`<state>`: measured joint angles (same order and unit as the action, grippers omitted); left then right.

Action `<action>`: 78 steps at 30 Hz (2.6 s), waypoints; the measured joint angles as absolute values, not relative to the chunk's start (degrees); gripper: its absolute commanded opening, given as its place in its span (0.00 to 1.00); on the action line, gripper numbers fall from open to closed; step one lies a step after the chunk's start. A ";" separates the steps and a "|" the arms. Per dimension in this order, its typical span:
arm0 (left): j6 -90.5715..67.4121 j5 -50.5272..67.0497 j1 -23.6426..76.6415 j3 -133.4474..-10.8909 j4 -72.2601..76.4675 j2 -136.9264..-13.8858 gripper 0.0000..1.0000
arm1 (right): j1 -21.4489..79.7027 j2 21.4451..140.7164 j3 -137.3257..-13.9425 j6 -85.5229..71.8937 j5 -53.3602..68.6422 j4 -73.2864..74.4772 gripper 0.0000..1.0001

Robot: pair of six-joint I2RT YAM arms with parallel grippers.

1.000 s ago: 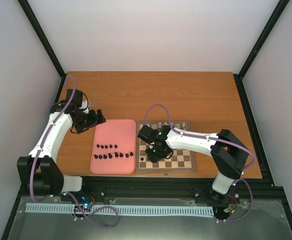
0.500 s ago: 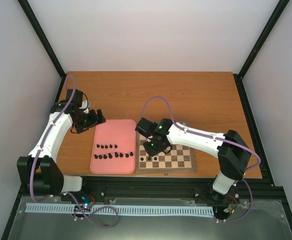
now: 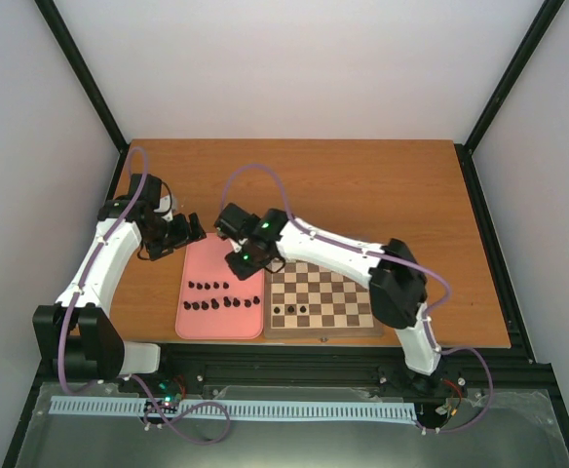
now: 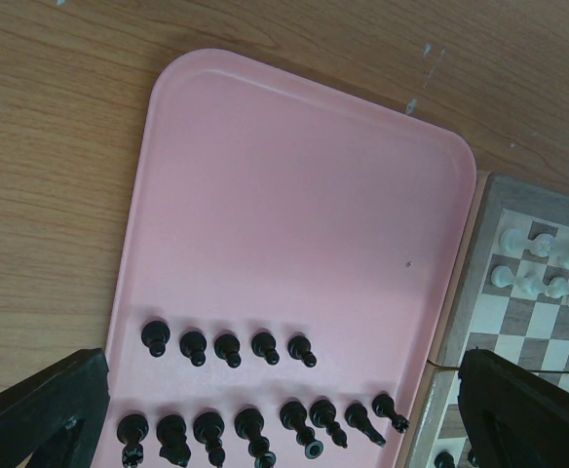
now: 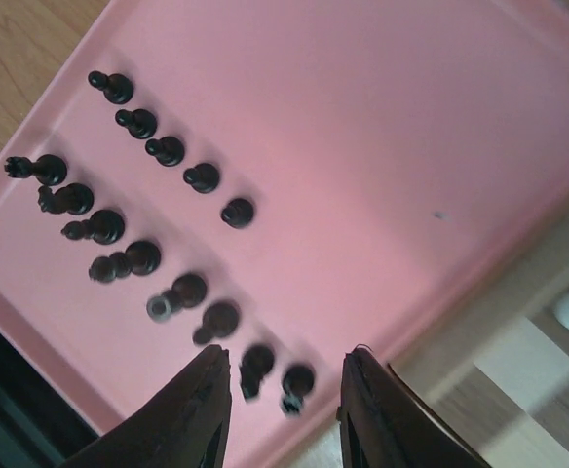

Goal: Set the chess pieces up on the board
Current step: Pick up the chess piece from the storage box, then place the chess piece on the chessboard.

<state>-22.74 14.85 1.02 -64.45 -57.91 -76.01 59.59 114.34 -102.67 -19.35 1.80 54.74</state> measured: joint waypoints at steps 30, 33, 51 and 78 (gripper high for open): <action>-24.12 9.76 0.32 -65.80 -60.23 -77.95 1.00 | 59.66 138.80 -118.69 -12.84 12.34 52.16 0.23; -24.51 8.64 0.38 -67.20 -60.84 -78.78 1.00 | 59.59 138.80 -118.80 -12.69 12.49 52.29 0.15; -26.89 5.26 0.49 -74.78 -61.34 -86.21 1.00 | 59.35 135.24 -117.45 -11.81 8.80 52.64 0.05; -27.11 12.27 -0.58 -98.72 -63.26 -75.40 1.00 | 51.79 87.72 -62.54 -23.22 0.05 52.88 0.05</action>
